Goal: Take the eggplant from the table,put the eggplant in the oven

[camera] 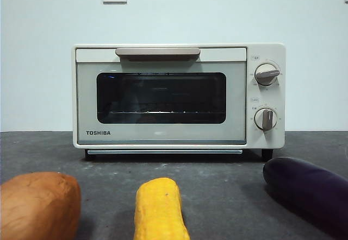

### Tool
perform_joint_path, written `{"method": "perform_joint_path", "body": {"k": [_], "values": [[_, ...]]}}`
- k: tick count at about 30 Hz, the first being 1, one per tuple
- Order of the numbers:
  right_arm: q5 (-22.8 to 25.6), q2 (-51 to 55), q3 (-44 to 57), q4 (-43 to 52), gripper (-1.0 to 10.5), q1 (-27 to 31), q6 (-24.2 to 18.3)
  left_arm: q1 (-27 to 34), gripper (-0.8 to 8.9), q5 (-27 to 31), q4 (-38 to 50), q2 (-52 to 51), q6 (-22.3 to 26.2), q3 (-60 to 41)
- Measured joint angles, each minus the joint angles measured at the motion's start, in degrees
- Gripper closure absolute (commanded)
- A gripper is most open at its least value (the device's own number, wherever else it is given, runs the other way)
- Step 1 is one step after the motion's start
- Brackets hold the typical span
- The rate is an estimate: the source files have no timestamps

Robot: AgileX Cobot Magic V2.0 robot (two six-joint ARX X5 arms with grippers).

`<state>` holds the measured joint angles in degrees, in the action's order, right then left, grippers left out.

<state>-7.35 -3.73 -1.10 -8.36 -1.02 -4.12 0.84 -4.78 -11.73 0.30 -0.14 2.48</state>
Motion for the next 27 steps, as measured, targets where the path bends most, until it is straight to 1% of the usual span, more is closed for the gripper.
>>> {"method": "perform_joint_path", "body": {"k": [2, 4, 5, 7, 10, 13, 15, 18, 22, 27], "values": [[-0.22, 0.00, 0.09, 2.19, 9.4, 0.00, 0.83, 0.00, 8.06, -0.87, 0.61, 0.02, -4.50, -0.20], [-0.66, 0.00, 0.09, 4.87, 9.4, 0.00, 3.58, 0.00, 8.06, -1.38, 1.07, 0.02, -11.06, -0.33], [-1.11, 0.00, 0.09, 5.90, 9.4, 0.00, 5.27, 0.00, 8.06, -1.40, 1.29, 0.02, -13.60, -0.42], [-1.90, 0.00, 0.09, 8.04, 9.4, 0.00, 9.90, 0.00, 8.06, -1.42, 2.03, 0.00, -18.93, -0.61], [-2.43, 0.00, 0.09, 10.58, 9.4, 0.00, 17.77, 0.02, 8.06, -2.71, 3.02, 0.00, -23.87, -0.61], [-3.76, 0.00, 0.09, 11.28, 9.4, 0.00, 25.22, 0.00, 8.06, -4.74, 2.62, 0.02, -25.81, -0.35], [-4.55, 0.00, -0.20, 9.64, 9.4, 0.00, 28.70, 0.00, 8.06, -5.25, 1.22, 0.02, -26.43, 0.90], [-4.61, 0.00, -2.60, 5.05, 9.4, 0.00, 32.35, 0.00, 8.06, -5.53, -2.93, 0.59, -26.71, 4.55], [-4.61, -0.28, -9.46, -0.15, 9.4, 0.00, 33.99, 0.02, 8.06, -6.88, -7.69, 4.50, -26.73, 10.40], [-4.63, -4.46, -18.73, -7.26, 9.4, 0.00, 33.38, 0.02, 8.06, -10.21, -8.70, 11.82, -25.57, 17.09]]}}
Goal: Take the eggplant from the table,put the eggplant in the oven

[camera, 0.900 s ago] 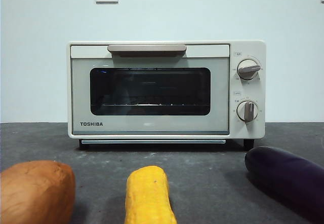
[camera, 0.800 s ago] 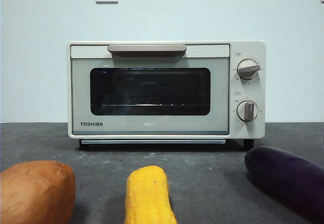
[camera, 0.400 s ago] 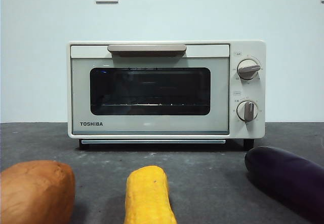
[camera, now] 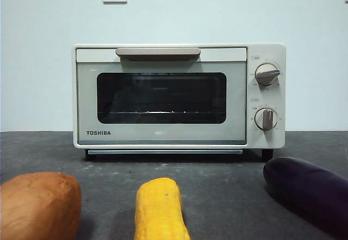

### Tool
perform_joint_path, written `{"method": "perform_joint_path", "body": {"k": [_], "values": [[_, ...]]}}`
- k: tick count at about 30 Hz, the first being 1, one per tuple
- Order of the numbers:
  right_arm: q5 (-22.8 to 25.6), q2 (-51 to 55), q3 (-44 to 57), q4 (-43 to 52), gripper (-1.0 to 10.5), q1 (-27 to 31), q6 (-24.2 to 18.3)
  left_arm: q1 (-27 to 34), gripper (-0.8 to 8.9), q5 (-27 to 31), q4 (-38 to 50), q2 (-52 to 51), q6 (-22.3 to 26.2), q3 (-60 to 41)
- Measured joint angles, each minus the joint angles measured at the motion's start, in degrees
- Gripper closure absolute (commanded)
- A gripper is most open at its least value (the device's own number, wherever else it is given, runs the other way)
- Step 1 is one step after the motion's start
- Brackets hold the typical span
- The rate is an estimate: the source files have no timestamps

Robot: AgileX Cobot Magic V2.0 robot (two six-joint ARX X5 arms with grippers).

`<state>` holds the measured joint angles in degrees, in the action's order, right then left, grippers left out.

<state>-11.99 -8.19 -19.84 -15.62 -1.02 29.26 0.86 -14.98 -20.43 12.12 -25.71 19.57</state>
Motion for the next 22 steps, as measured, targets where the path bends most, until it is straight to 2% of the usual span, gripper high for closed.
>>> {"method": "perform_joint_path", "body": {"k": [12, 16, 20, 22], "values": [[-0.07, -15.82, -21.75, -19.10, 9.4, 0.00, -11.34, -0.04, 8.06, -10.38, -4.13, 19.30, 7.74, 17.66], [-0.17, -19.98, -27.69, -27.10, 9.4, 0.00, -15.47, -0.26, 8.06, -15.96, -7.17, 25.09, 10.19, 22.51], [-2.71, -22.99, -31.80, -34.80, 9.4, 0.00, -19.21, -1.25, 8.06, -18.05, -9.62, 28.89, 11.50, 24.79], [-6.36, -23.96, -32.52, -38.27, 9.4, -0.07, -20.48, -1.92, 8.06, -18.08, -9.79, 29.64, 11.69, 24.98]]}}
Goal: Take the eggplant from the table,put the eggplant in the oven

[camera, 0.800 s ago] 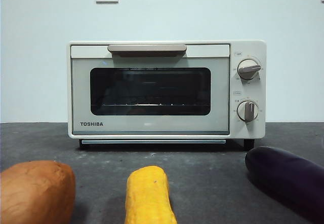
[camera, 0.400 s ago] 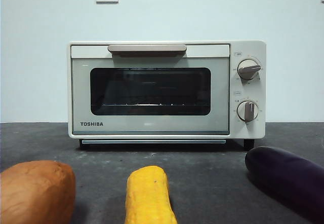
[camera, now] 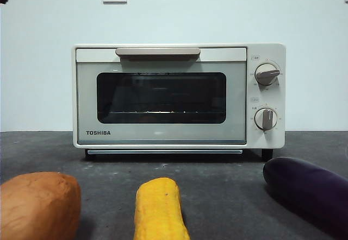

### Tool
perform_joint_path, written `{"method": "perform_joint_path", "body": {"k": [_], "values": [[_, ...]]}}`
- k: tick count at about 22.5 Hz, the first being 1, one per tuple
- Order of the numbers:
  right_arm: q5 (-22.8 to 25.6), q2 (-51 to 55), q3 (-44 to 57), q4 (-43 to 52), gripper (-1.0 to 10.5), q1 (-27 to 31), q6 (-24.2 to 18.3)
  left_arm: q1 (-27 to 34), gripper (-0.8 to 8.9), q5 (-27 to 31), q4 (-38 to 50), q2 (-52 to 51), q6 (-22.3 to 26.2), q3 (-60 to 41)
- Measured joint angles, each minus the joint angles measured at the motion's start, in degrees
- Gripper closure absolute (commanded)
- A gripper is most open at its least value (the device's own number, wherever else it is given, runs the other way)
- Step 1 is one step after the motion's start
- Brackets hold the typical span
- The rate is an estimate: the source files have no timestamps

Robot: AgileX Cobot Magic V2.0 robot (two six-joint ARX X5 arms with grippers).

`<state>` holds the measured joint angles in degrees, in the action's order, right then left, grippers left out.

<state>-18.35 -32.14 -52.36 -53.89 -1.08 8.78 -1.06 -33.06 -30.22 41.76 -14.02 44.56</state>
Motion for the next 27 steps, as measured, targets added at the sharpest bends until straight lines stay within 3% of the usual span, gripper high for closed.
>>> {"method": "perform_joint_path", "body": {"k": [5, 8, 13, 22, 25, 27], "values": [[-7.15, -2.03, 0.00, -6.29, 7.4, -2.73, -0.98, -1.46, 8.06, -0.09, -0.02, 0.57, 0.22, 0.02], [-7.72, -4.02, 0.00, -10.60, 6.3, -5.20, -1.01, -2.21, 8.06, -0.09, 0.42, 0.61, 0.26, 0.02], [-7.50, -10.32, 0.17, -15.45, 6.1, -12.41, -0.83, -3.50, 8.06, -0.11, 2.78, 1.07, 0.63, 0.07], [6.49, -24.98, 2.29, -4.46, 6.0, -31.41, 4.20, -3.74, 8.06, -0.11, 2.78, 1.79, 1.01, 0.07], [15.06, -31.08, 2.32, -1.49, 5.5, -35.54, 7.23, -3.74, 8.06, -0.11, 2.75, 1.79, 1.03, 0.07], [17.55, -35.10, 2.32, -1.05, 5.4, -36.87, 8.57, -3.74, 8.06, -0.09, 2.75, 1.79, 1.03, 0.07]]}}
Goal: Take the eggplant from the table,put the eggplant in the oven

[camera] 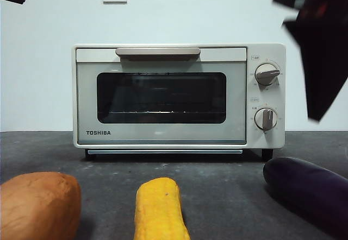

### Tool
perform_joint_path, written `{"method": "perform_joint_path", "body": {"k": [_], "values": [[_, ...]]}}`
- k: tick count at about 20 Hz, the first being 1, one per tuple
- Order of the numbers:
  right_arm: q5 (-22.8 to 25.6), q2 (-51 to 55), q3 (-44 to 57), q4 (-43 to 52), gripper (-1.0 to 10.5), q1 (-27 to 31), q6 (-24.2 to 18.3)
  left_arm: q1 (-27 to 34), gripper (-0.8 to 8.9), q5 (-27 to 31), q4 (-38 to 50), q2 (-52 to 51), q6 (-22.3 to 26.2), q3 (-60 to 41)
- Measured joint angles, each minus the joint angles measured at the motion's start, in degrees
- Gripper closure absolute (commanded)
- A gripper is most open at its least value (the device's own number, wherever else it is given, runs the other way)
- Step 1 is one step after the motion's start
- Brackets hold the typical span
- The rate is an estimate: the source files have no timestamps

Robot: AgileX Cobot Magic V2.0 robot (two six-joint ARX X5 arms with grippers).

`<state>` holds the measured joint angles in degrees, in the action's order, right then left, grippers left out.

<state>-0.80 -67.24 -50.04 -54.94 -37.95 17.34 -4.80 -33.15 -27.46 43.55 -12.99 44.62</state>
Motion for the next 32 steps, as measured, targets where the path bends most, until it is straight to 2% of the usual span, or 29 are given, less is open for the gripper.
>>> {"method": "perform_joint_path", "body": {"k": [7, 13, 18, 22, 26, 29, 32], "values": [[-2.38, -11.52, 0.07, 5.03, 5.4, -0.83, 2.47, 0.00, 8.06, 0.00, 0.02, 0.00, 0.63, 0.00], [-2.25, -18.78, 0.26, 9.70, 5.5, -0.85, 2.89, 0.00, 8.06, -0.02, 0.00, 0.37, 1.14, 0.00], [-1.64, -18.73, 0.28, 9.94, 8.0, -0.85, 4.61, 0.00, 8.06, 0.00, 0.00, 0.94, 1.46, 0.00], [-1.09, -18.49, 0.20, 8.28, 8.2, -0.83, 5.07, 0.00, 8.06, 0.00, 0.66, 1.84, 1.46, 0.00], [-0.85, -11.15, 0.20, 4.94, 8.2, -0.83, 5.09, -2.36, 8.06, 0.02, 7.10, 4.44, -0.70, 0.02], [-0.83, -2.51, 0.17, 3.39, 8.2, -0.83, 4.96, -7.13, 8.06, 0.33, 8.41, 9.62, -2.14, 2.27], [-0.09, 6.43, 0.17, 3.39, 8.2, -0.83, 4.52, -13.20, 8.06, 3.89, 8.37, 17.33, -1.84, 7.65]]}}
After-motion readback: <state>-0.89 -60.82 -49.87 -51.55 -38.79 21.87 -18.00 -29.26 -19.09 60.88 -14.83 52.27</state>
